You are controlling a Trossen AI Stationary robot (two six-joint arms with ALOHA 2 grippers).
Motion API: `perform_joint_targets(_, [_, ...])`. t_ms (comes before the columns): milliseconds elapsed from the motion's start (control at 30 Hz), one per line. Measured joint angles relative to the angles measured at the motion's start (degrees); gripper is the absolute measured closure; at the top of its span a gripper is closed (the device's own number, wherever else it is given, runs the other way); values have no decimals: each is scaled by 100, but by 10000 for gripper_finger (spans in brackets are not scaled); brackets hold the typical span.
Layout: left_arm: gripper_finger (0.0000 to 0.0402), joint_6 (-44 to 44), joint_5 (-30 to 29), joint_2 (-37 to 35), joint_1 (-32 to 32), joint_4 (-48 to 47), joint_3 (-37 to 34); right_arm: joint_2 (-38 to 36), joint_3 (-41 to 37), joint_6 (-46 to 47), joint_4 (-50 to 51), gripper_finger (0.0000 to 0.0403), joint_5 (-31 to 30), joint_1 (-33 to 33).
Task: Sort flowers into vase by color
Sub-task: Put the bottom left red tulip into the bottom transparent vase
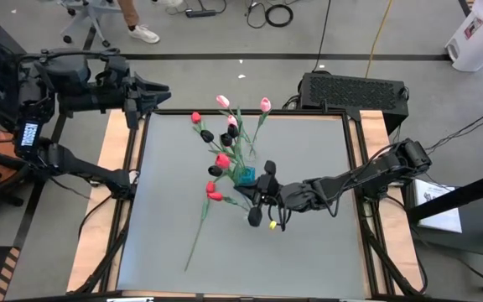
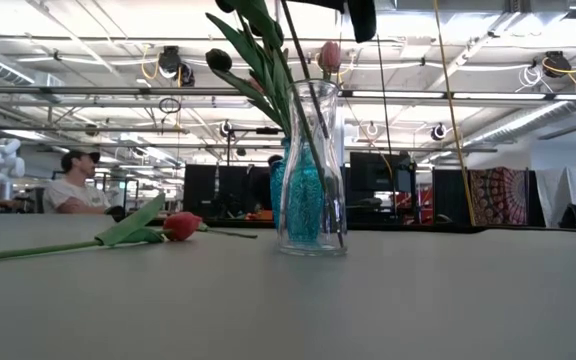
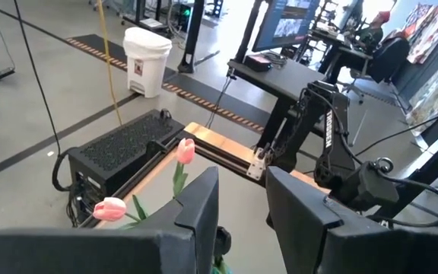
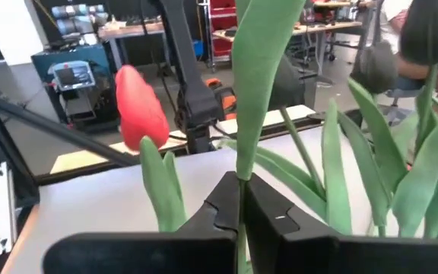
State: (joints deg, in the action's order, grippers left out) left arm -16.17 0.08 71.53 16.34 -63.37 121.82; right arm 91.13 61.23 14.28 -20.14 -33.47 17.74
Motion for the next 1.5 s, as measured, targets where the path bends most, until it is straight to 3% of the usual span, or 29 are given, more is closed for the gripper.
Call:
perform_joint_targets(333, [284, 3, -18, 0, 0, -2, 0, 0, 0, -24, 542, 403, 83, 0])
perform_joint_targets(1233, [284, -3, -16, 0, -2, -7, 0, 330, 7, 170, -73, 402, 229, 52])
perform_joint_targets(1500, [284, -1, -16, 0, -2, -9, 0, 330, 7, 85, -74, 368, 224, 70])
